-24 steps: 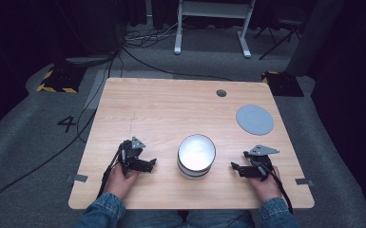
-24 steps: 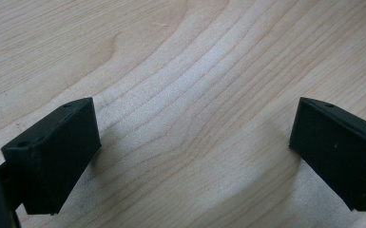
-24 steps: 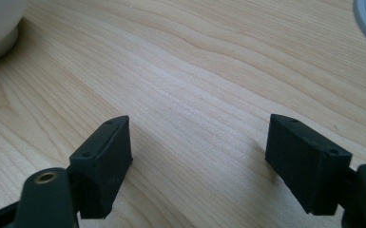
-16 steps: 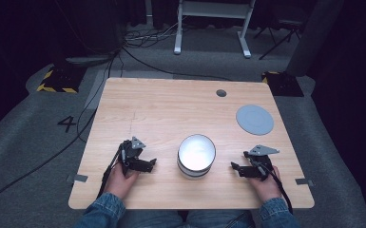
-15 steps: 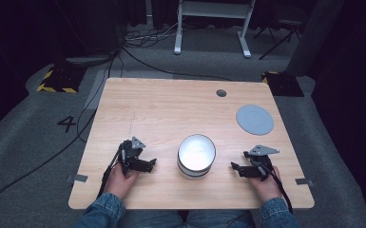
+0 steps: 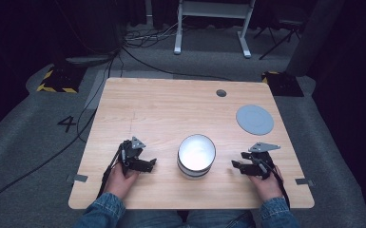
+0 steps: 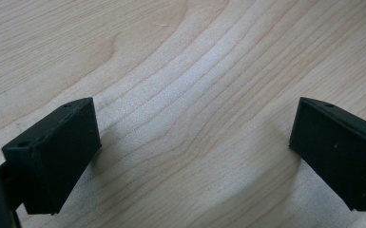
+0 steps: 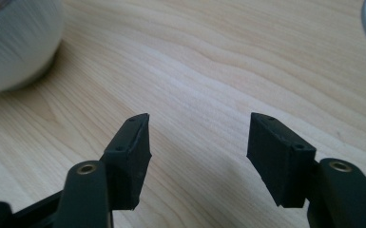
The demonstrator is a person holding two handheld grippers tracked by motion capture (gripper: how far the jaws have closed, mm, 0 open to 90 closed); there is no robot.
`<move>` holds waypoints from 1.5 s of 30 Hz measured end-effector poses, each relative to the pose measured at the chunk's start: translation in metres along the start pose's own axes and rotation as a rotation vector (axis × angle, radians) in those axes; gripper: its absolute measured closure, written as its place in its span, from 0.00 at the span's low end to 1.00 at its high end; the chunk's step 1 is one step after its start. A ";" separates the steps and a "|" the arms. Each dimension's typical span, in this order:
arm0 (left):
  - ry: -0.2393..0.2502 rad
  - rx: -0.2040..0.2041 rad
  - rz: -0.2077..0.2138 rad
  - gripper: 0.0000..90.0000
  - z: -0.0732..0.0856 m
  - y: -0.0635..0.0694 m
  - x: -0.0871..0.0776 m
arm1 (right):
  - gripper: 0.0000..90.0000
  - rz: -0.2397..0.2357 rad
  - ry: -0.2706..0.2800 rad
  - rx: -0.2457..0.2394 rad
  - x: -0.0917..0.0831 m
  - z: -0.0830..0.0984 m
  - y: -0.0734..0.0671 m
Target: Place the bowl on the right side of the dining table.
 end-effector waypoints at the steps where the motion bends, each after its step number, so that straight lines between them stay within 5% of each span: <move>1: 0.000 0.000 0.000 0.03 0.000 0.000 0.000 | 0.44 -0.003 0.003 0.004 -0.003 -0.003 -0.002; 12: -0.002 -0.003 0.001 0.03 0.000 0.000 0.000 | 0.45 -0.060 0.000 -0.043 -0.033 -0.041 -0.036; 31: 0.002 -0.010 -0.007 0.04 0.000 0.000 0.000 | 0.45 -0.144 0.039 -0.094 -0.051 -0.088 -0.080; 35: 0.003 -0.011 -0.007 0.04 0.000 0.000 0.000 | 0.46 -0.300 0.046 -0.010 -0.058 -0.096 -0.097; 45: 0.003 -0.011 -0.007 0.04 0.000 0.000 0.000 | 0.51 -0.244 -0.017 -0.096 -0.040 -0.108 -0.116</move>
Point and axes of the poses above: each handheld gripper's, and its own axes: x roughly forward along the jaws, z roughly out of its underside, y roughly to its right, the point moved 8 cm from there along x, roughly forward along the jaws, and after that the axes turned 14 degrees about x, right-handed, at the moved point
